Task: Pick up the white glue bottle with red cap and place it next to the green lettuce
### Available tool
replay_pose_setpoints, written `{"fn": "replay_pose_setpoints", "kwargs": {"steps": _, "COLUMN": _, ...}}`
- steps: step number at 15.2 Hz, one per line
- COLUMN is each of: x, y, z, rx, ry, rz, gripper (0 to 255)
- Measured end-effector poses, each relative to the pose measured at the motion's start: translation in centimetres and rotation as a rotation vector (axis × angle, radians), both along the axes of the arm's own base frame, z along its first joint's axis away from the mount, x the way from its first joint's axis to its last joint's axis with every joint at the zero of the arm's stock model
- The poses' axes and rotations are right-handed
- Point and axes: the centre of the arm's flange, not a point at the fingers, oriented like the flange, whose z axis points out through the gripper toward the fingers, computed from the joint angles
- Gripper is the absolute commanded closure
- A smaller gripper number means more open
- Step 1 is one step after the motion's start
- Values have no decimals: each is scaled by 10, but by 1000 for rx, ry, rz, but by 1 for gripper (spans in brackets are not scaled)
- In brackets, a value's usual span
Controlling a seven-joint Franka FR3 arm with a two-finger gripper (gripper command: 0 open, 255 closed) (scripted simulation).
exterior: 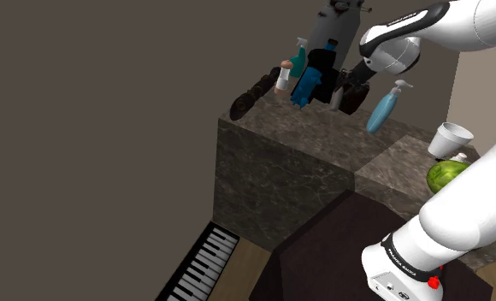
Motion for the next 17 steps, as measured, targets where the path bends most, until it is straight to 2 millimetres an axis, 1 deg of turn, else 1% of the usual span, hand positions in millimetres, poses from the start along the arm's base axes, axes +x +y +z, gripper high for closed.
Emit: {"fn": "replay_pose_setpoints", "kwargs": {"steps": 17, "x": -1, "y": -1, "z": 90, "rx": 0, "ry": 0, "rz": 0, "gripper": 255}}
